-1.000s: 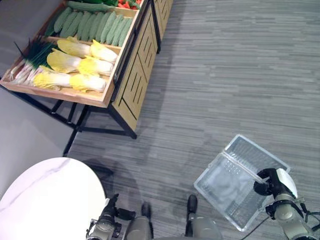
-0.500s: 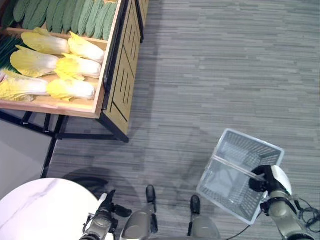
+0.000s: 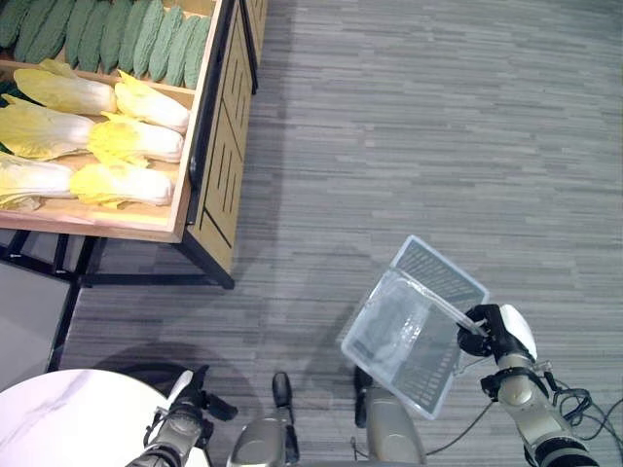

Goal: Get the vegetables into the basket

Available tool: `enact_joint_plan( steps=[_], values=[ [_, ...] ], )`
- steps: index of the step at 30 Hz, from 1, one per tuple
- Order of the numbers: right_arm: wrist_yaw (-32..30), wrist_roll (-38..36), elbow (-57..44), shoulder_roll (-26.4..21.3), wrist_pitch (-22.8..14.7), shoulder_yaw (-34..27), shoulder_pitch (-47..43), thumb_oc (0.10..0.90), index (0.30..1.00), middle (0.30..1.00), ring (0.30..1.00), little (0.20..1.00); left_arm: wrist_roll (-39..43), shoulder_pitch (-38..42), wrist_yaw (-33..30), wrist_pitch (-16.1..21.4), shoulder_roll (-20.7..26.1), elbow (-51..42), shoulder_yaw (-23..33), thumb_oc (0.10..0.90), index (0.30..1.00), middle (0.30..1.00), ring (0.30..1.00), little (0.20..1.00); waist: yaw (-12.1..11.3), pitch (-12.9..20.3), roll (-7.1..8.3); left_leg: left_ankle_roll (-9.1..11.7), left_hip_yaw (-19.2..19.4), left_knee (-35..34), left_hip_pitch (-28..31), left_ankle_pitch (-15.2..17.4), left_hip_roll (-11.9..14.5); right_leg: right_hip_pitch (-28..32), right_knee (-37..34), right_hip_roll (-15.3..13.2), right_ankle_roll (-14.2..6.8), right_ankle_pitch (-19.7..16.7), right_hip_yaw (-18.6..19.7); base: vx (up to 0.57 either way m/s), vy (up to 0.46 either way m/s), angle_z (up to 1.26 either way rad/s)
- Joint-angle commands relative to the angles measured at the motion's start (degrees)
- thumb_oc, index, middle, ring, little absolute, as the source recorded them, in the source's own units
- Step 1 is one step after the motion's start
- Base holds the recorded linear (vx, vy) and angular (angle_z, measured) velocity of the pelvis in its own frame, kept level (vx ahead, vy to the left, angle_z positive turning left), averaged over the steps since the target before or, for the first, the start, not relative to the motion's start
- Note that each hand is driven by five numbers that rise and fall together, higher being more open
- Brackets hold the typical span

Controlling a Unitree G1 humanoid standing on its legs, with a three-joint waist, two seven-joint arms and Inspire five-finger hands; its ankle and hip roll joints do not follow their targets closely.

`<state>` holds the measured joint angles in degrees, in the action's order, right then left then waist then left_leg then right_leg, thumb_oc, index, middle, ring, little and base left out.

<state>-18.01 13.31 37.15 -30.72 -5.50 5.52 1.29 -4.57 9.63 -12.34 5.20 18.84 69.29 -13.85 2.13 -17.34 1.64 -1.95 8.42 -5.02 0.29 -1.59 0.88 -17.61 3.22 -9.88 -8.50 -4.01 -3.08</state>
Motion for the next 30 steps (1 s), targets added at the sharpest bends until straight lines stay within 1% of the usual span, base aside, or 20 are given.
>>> enact_joint_plan(
  steps=[1,2,4,5,6,7,10,12,14,15,16,17,18,20,21,22,23,24,27,30],
  values=[
    [-3.9,0.8,-4.4,-4.6,-2.7,-3.3,-0.6,0.4,0.3,0.3,0.3,0.3,-1.4,-1.0,-2.0,1.3,1.5,-1.2,1.1,0.9,1.0,1.0,1.0,1.0,0.9,2.1,0.09,4.7,-1.5,4.8,2.5,4.2,0.9,0.3,1.3,-0.6,-3.5,-6.4,0.6,0.24,-0.172,0.5],
    [-3.6,0.8,-4.8,-4.6,-2.8,-3.8,0.7,0.4,0.3,0.3,0.3,0.3,-1.3,-1.5,-1.8,1.3,1.2,-1.2,1.4,0.9,1.0,1.0,1.0,1.0,1.1,3.0,0.11,5.2,-2.2,5.2,3.6,5.0,1.1,0.9,1.0,-0.5,-3.5,-6.1,0.4,0.21,-0.168,0.43],
    [-3.6,0.7,-4.9,-4.6,-2.9,-3.9,1.0,0.4,0.3,0.3,0.3,0.3,-1.2,-1.7,-1.9,1.3,0.9,-1.2,1.4,0.9,1.0,1.0,1.0,1.0,1.2,3.3,0.0,5.3,-2.4,5.4,3.8,5.3,1.2,1.4,0.6,-0.5,-3.2,-6.2,0.1,0.22,-0.189,0.22],
    [-3.6,0.7,-5.0,-5.4,-3.0,-3.9,1.0,0.4,0.3,0.3,0.3,0.3,-0.6,-2.2,-2.0,1.3,0.3,-0.8,1.7,0.9,1.0,1.0,1.0,1.0,1.0,4.5,-0.63,6.2,-2.7,6.2,4.5,4.8,2.3,2.3,1.2,0.7,-2.3,-5.4,-1.0,0.2,-0.204,-0.03],
    [-3.5,0.6,-5.2,-5.5,-3.1,-3.9,1.2,0.4,0.3,0.3,0.3,0.3,-0.4,-2.3,-2.0,1.3,0.0,-0.9,1.6,0.9,1.0,1.0,1.0,1.0,1.0,4.7,-0.87,6.4,-3.0,6.4,4.4,4.9,2.7,2.6,1.4,1.0,-1.9,-5.0,-1.3,0.27,-0.303,0.0],
    [-3.4,0.5,-5.6,-5.9,-3.2,-4.2,1.7,0.4,0.3,0.3,0.3,0.3,0.0,-2.7,-1.8,1.3,-0.4,-0.8,1.8,0.9,1.0,1.0,1.0,1.0,0.9,5.1,-1.34,7.0,-3.5,7.4,4.4,3.8,3.6,3.0,2.1,1.7,-1.2,-3.8,-1.9,0.17,-0.223,0.09],
    [-3.5,0.5,-6.4,-6.8,-3.4,-4.6,2.8,0.4,0.3,0.3,0.3,0.3,0.1,-2.9,-1.9,1.0,-1.1,-0.5,1.6,0.9,1.0,1.0,1.0,1.0,1.0,5.5,-1.93,7.8,-4.4,8.6,4.3,2.8,4.6,3.8,3.1,2.6,-0.2,-2.2,-2.9,0.15,-0.189,0.29],
    [-3.3,0.3,-6.6,-7.6,-3.5,-5.1,3.8,0.4,0.3,0.3,0.3,0.3,-0.2,-3.1,-1.7,0.6,-1.7,0.0,1.3,0.9,1.0,1.0,1.0,1.0,1.1,5.9,-2.58,9.0,-5.4,10.8,3.8,0.3,5.5,4.4,3.9,3.6,0.8,-0.6,-3.4,0.16,-0.206,0.19],
    [-3.2,0.5,-6.9,-8.2,-3.5,-5.3,4.3,0.4,0.3,0.3,0.3,0.3,-0.1,-3.0,-1.6,0.6,-2.3,0.2,1.1,0.9,1.0,1.0,1.0,1.0,0.8,5.7,-2.68,9.9,-6.2,13.6,2.5,-2.7,5.7,5.2,3.7,3.8,1.7,0.0,-3.9,0.14,-0.249,0.19],
    [-3.5,0.5,-7.6,-8.7,-3.5,-5.5,4.6,0.4,0.3,0.3,0.3,0.3,0.1,-2.8,-1.9,0.3,-2.5,0.5,1.3,0.9,1.0,1.0,1.0,1.0,0.7,5.3,-2.03,10.5,-6.3,19.1,0.0,-4.4,5.6,6.5,3.0,3.9,2.7,0.6,-4.4,0.18,-0.37,0.21],
    [-3.9,0.5,-7.5,-9.0,-3.3,-5.6,5.1,0.4,0.3,0.3,0.3,0.3,0.8,-2.7,-2.3,-0.1,-2.6,0.5,1.8,0.9,1.0,1.0,1.0,1.0,0.3,5.0,-1.88,10.3,-5.6,21.3,-1.8,-6.0,6.2,8.1,2.2,4.1,3.4,1.5,-5.1,0.15,-0.309,0.28],
    [-3.9,0.5,-7.5,-9.0,-3.3,-5.6,5.0,0.4,0.3,0.3,0.3,0.3,0.8,-2.7,-2.3,-0.1,-2.6,0.5,1.8,0.9,1.0,1.0,1.0,1.0,0.3,4.9,-1.89,10.3,-5.7,21.3,-1.8,-6.0,6.2,8.1,2.1,4.2,3.4,1.5,-5.1,0.14,-0.229,0.23],
    [-4.4,0.3,-7.7,-9.0,-3.0,-6.0,5.4,0.4,0.3,0.3,0.3,0.3,1.2,-2.7,-2.6,-0.4,-3.0,1.2,1.8,0.9,1.0,1.0,1.0,1.0,-0.3,4.4,-1.84,9.8,-4.9,19.8,-4.1,-6.1,6.4,9.5,1.1,4.0,3.4,2.0,-5.6,0.15,-0.138,0.21],
    [-5.1,0.7,-8.3,-9.2,-2.9,-5.8,5.0,0.4,0.3,0.3,0.3,0.3,-0.2,-3.9,-2.8,-1.1,-3.3,2.6,1.5,0.9,1.0,1.0,1.0,1.0,-1.9,4.5,-1.57,8.7,-4.0,11.3,-9.3,-4.2,6.0,11.6,-0.1,4.0,2.8,3.2,-5.6,0.28,-0.12,0.26],
    [-5.4,0.9,-8.3,-9.3,-2.9,-5.5,4.9,0.4,0.3,0.3,0.3,0.3,-0.4,-4.2,-3.0,-1.2,-3.2,2.8,1.6,0.9,1.0,1.0,1.0,1.0,-2.4,4.4,-1.67,8.9,-4.1,9.3,-10.4,-5.4,6.3,12.0,-0.1,4.3,2.7,3.7,-5.4,0.19,-0.022,0.22],
    [-5.4,0.9,-8.3,-9.3,-2.9,-5.5,5.0,0.4,0.3,0.3,0.3,0.3,-0.4,-4.2,-3.0,-1.2,-3.2,2.8,1.6,0.9,1.0,1.0,1.0,1.0,-2.4,4.4,-1.62,8.9,-4.0,9.0,-10.2,-5.5,6.2,12.1,0.0,4.3,2.7,3.7,-5.4,0.2,0.015,-0.15],
    [-5.7,1.4,-8.5,-9.4,-2.8,-5.3,5.0,0.4,0.3,0.3,0.3,0.3,-0.9,-4.6,-3.2,-1.5,-3.2,3.4,1.8,0.9,1.0,1.0,1.0,1.0,-3.5,4.4,-1.86,9.5,-4.7,5.9,-12.7,-9.2,7.0,13.6,0.0,5.2,2.8,4.6,-5.0,0.21,0.027,-0.25],
    [-5.9,1.4,-8.2,-9.4,-2.9,-5.3,5.1,0.4,0.3,0.3,0.3,0.3,-1.1,-4.9,-3.3,-1.5,-3.2,3.6,1.9,0.9,1.0,1.0,1.0,1.0,-4.0,4.3,-1.9,9.9,-4.9,4.4,-13.5,-10.5,7.2,14.5,0.0,5.4,2.8,5.1,-4.6,0.21,0.027,-0.26],
    [-6.0,1.2,-8.2,-9.2,-3.1,-5.4,5.1,0.4,0.3,0.3,0.3,0.3,-1.6,-5.5,-3.2,-1.5,-3.1,3.9,2.1,0.9,1.0,1.0,1.0,1.0,-4.7,4.2,-1.86,10.5,-4.2,3.1,-13.3,-11.8,7.6,16.4,0.0,5.9,2.8,6.2,-3.7,0.18,0.049,-0.31],
    [-5.0,1.2,-8.0,-8.4,-2.6,-5.5,6.0,0.4,0.3,0.3,0.3,0.3,-2.3,-6.7,-2.9,-1.6,-3.5,4.4,2.0,0.9,1.0,1.0,1.0,1.0,-5.1,5.2,-1.99,9.9,-3.1,2.1,-11.1,-10.9,7.6,18.6,-0.1,5.7,2.4,7.4,-2.9,0.23,0.131,-0.45]
  ],
)
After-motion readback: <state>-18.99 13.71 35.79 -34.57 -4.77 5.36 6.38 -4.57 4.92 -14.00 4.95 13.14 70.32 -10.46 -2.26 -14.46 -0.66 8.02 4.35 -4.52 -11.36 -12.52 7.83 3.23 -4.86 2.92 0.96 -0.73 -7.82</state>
